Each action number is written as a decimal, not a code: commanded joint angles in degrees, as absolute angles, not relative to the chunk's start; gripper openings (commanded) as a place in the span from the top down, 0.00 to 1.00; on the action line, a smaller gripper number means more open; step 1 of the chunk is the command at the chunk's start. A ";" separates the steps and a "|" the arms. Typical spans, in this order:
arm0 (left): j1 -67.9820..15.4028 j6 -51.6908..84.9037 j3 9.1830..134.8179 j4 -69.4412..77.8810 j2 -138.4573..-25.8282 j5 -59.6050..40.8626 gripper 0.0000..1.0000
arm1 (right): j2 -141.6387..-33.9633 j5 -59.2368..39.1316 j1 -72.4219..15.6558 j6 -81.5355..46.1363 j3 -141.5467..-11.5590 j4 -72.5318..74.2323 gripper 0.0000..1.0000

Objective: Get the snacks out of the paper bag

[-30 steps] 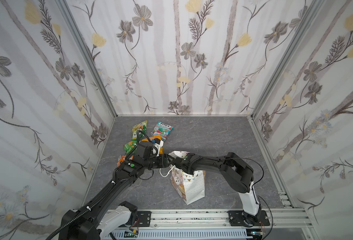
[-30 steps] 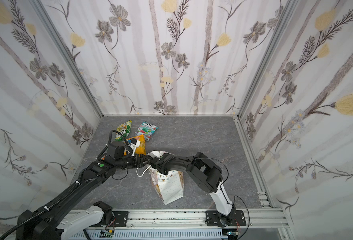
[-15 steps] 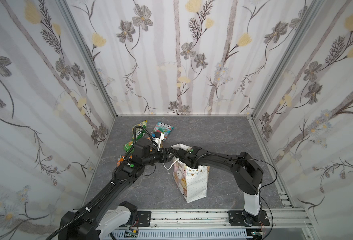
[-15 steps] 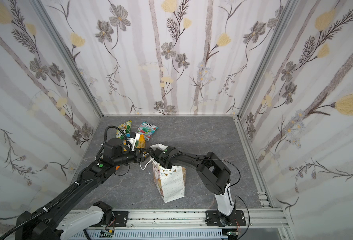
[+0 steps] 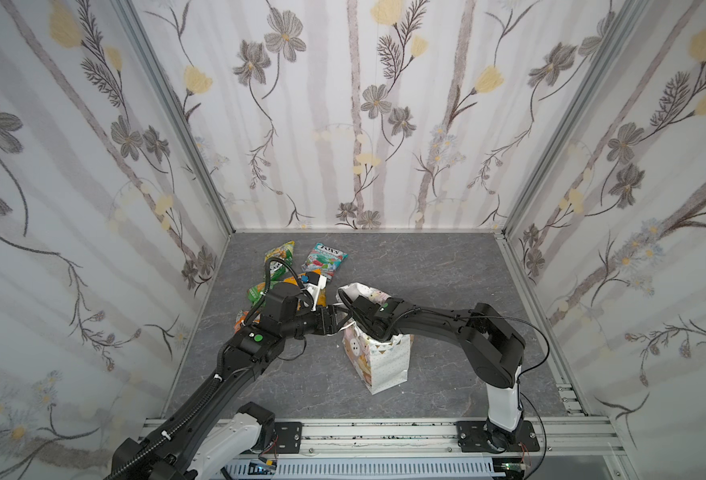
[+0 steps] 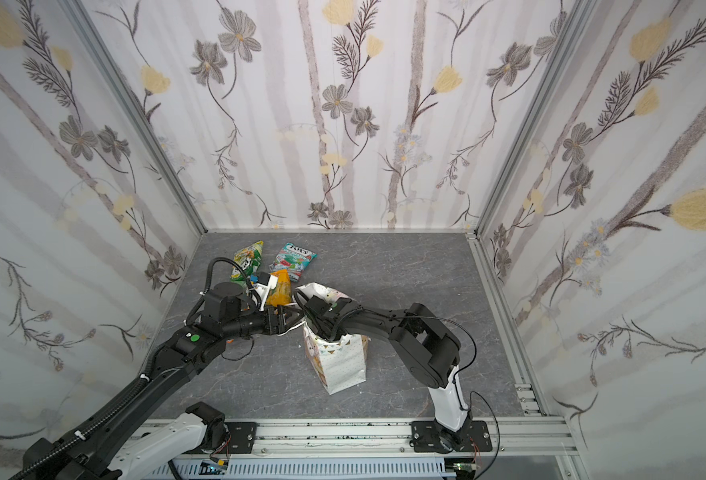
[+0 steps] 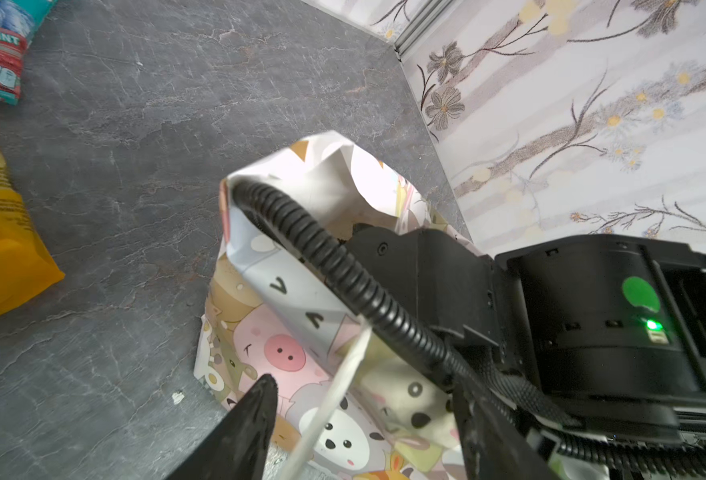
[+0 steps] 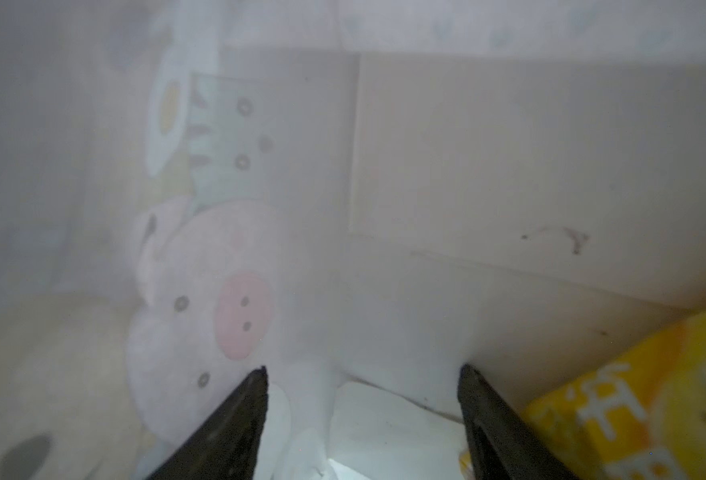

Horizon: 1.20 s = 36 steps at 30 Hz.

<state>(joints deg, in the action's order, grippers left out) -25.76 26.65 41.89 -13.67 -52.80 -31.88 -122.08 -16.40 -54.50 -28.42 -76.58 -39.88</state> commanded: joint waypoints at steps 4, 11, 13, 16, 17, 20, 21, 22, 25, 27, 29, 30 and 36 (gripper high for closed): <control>-25.66 25.27 39.84 -13.58 -48.07 -31.03 0.21 | -124.72 -16.82 -54.14 -30.21 -73.70 -26.33 0.22; -25.54 27.63 38.79 -16.54 -52.18 -27.87 0.38 | -128.27 -19.86 -54.14 -32.60 -71.81 -20.74 0.50; -25.57 28.85 38.11 -15.30 -53.38 -29.08 0.49 | -129.33 -20.43 -54.22 -33.05 -71.51 -19.51 0.61; -25.58 29.86 37.52 -13.75 -53.92 -29.97 0.61 | -130.09 -21.07 -54.18 -33.78 -70.76 -17.90 0.77; -25.58 29.91 37.44 -13.55 -53.88 -29.93 0.65 | -130.20 -21.30 -54.18 -33.89 -70.64 -17.64 0.83; -25.51 29.53 37.18 -13.69 -54.10 -29.48 0.75 | -128.90 -22.00 -54.14 -34.53 -70.79 -17.37 0.96; -25.58 29.34 37.10 -13.95 -54.22 -29.24 0.77 | -127.73 -22.14 -54.14 -34.83 -70.98 -17.34 1.00; -25.58 29.27 36.89 -14.12 -54.44 -28.96 0.79 | -126.58 -21.81 -54.14 -35.28 -71.12 -17.40 1.00; -25.55 29.40 36.33 -14.66 -55.27 -27.85 0.82 | -123.13 -21.53 -53.67 -36.84 -71.35 -17.43 1.00; -25.58 29.57 36.15 -14.91 -55.85 -27.43 0.82 | -120.69 -21.53 -53.44 -37.68 -71.59 -17.56 1.00; -25.60 29.62 36.17 -15.00 -56.26 -27.18 0.82 | -118.50 -21.28 -53.24 -38.16 -72.27 -18.20 0.87; -25.57 29.51 36.33 -14.98 -56.33 -27.03 0.82 | -117.31 -21.02 -53.24 -38.30 -72.98 -18.81 0.80; -25.55 29.14 36.99 -15.29 -58.06 -26.59 0.83 | -113.18 -20.90 -53.09 -38.84 -77.30 -20.30 0.54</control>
